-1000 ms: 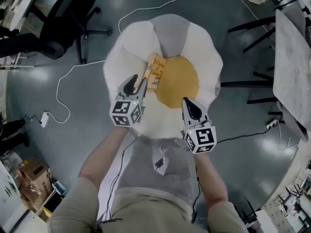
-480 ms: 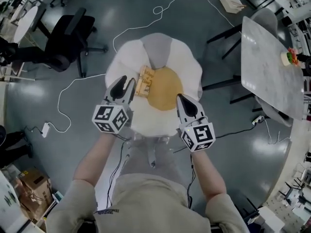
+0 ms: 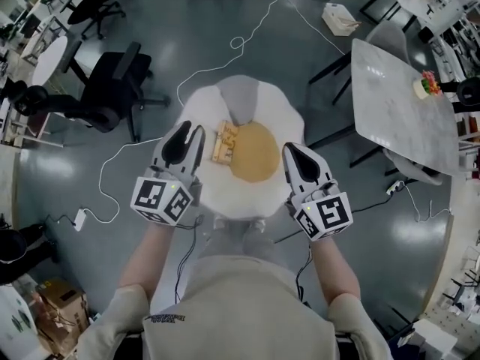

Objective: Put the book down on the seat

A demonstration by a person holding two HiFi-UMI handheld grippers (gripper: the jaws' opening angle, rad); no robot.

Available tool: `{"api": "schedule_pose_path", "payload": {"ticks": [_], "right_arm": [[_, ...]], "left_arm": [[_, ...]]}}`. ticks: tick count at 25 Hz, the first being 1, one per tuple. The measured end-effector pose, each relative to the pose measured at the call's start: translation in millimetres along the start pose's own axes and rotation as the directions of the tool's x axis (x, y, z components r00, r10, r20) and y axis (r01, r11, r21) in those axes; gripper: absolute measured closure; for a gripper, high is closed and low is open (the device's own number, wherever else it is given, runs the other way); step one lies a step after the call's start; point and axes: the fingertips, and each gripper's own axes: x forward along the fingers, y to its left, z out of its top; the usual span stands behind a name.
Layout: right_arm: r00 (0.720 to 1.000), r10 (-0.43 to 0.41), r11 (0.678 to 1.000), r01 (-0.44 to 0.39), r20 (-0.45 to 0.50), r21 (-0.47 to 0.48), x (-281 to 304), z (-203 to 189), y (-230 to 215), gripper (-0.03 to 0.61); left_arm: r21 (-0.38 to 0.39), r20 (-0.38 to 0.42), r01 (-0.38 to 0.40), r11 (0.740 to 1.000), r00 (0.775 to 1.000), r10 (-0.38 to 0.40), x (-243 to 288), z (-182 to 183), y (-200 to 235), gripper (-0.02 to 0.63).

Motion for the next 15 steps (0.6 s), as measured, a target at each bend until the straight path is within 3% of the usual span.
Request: {"api": "schedule_pose_path", "payload": {"ticks": [6, 15], "right_arm": [[1.0, 0.0, 0.999, 0.001, 0.026, -0.036, -21, 43, 2, 0.569], [0.996, -0.018, 1.0, 0.018, 0.09, 0.002, -45, 85, -7, 0.569]], "left_arm": [[0.032, 0.062, 0.04, 0.999, 0.997, -0.042, -14, 40, -27, 0.499], [0.068, 0.068, 0.09, 0.994, 0.993, -0.094, -42, 66, -47, 0.529]]}}
